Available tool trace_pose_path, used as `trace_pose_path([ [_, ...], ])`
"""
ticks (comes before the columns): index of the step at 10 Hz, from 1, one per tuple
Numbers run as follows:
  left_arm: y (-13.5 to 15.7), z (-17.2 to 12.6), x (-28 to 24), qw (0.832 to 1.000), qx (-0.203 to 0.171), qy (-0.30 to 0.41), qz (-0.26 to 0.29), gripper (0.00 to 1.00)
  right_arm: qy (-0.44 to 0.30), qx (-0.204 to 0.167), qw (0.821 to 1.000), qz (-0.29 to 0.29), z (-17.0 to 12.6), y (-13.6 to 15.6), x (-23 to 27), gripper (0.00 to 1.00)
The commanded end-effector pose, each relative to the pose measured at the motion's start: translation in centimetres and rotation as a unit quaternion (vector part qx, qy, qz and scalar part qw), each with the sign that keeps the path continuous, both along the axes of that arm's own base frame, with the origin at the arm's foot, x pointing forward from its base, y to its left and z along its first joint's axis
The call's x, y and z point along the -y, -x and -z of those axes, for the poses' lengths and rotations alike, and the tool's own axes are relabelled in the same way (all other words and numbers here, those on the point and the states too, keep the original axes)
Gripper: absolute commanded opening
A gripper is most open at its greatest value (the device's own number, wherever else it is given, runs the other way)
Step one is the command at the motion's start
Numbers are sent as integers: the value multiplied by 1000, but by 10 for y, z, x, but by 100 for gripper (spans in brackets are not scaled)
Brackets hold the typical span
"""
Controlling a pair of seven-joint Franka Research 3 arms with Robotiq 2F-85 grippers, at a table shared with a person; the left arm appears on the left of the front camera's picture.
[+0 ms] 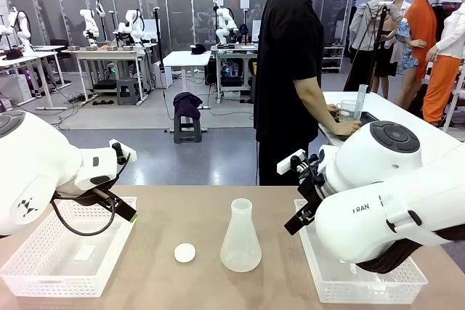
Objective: Prepare the solutions needed for the experiment.
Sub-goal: Pick up the Plastic Funnel and insert it into the Big flask.
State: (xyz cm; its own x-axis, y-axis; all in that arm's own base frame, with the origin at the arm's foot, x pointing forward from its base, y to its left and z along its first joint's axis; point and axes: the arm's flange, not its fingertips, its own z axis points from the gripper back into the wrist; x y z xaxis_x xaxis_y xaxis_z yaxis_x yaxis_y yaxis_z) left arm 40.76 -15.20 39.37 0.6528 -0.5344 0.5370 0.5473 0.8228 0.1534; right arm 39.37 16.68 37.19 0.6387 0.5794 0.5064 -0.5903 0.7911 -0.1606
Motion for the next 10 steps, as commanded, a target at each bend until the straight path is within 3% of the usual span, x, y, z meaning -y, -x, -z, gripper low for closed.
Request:
trace_pose_path([
  [1,0,0,0,1000,0,0,0,100,-1,0,1000,1,0,0,0,100],
  [3,0,0,0,1000,0,0,0,100,0,0,1000,0,0,0,0,100],
  [4,5,-5,5,999,-12,39,27,100,-40,-5,999,21,-9,5,-2,100],
  [6,19,-24,15,996,-12,74,58,100,-84,20,996,4,-34,23,-5,100],
  [8,31,-47,17,976,-22,200,84,100,-197,34,979,-40,-60,40,-4,100],
  [9,35,-58,11,962,-28,256,88,100,-266,34,962,-51,-73,45,2,100],
  [10,39,-70,3,933,-48,346,92,100,-337,24,939,-60,-84,50,9,100],
])
